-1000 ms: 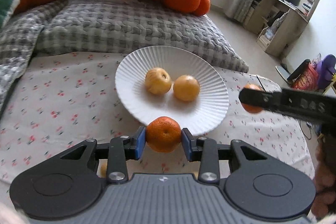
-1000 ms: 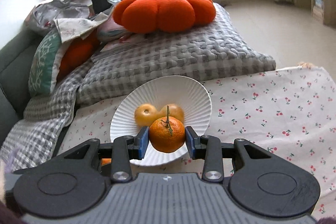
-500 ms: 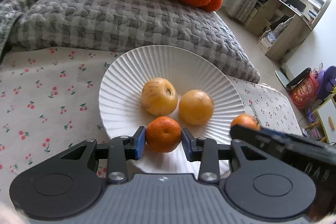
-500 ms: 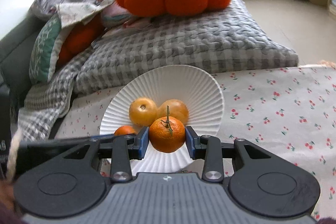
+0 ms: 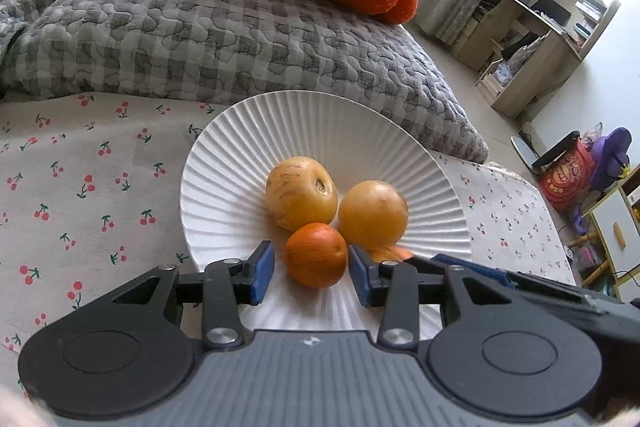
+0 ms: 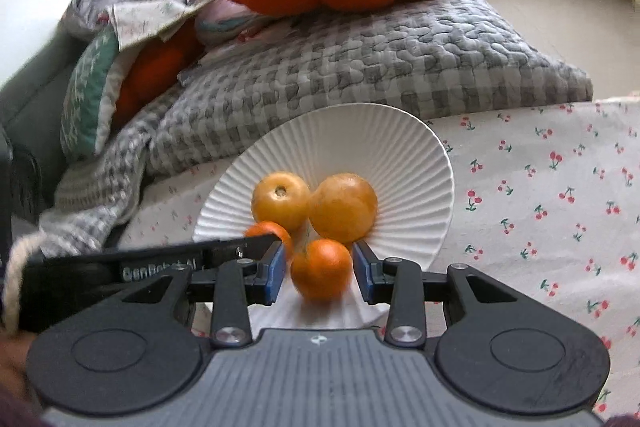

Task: Organize fruits
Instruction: 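Open both tools to release the mandarins and withdraw from the plate, then grasp a small orange fruit with right tool while left tool approaches the pile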

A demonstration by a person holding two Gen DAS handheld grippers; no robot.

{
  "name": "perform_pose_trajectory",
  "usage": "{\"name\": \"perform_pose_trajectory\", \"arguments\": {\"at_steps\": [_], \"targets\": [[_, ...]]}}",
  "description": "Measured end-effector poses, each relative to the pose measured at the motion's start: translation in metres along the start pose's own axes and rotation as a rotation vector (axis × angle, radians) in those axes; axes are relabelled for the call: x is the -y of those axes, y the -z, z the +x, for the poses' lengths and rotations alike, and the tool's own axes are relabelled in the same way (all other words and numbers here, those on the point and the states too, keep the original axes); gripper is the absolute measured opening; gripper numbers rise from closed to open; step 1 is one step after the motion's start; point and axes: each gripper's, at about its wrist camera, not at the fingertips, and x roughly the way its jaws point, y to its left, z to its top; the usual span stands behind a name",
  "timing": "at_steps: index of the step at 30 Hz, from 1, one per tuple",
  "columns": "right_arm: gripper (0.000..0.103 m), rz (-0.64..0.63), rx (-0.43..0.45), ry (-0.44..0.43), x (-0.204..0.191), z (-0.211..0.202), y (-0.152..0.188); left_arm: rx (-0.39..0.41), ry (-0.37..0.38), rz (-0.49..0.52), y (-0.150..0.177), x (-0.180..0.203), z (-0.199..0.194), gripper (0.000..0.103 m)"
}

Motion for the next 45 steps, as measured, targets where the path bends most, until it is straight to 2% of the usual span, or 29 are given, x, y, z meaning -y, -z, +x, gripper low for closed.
{"name": "perform_pose_trajectory", "arguments": {"at_steps": [8,15,23,32,34,35,41,45], "targets": [[0.035,-0.001,-0.007,0.018,-0.011,-0.006,-0.001,0.008,0.02,-0.025,0.009,-0.007,-0.033,0.04],[0.035,-0.029,-0.005,0.006,-0.031,-0.018,0.001,0.005,-0.05,0.021,0.03,-0.002,-0.072,0.048],[0.038,-0.129,0.009,0.011,-0.06,-0.037,0.016,0.008,-0.115,0.039,0.065,-0.01,-0.109,0.054],[0.053,-0.248,0.06,0.035,-0.09,-0.072,0.031,0.013,-0.14,0.012,0.096,-0.025,-0.122,0.057],[0.063,-0.26,0.055,0.026,-0.094,-0.077,0.035,0.012,-0.13,0.005,0.102,-0.025,-0.123,0.057],[0.065,-0.267,0.055,0.024,-0.097,-0.08,0.038,0.007,-0.128,0.009,0.105,-0.024,-0.124,0.057],[0.071,-0.345,0.056,0.014,-0.112,-0.1,0.06,0.016,-0.143,0.028,0.118,-0.02,-0.132,0.062],[0.073,-0.376,0.06,0.005,-0.118,-0.11,0.068,0.03,-0.141,0.004,0.122,-0.024,-0.141,0.067]]}}
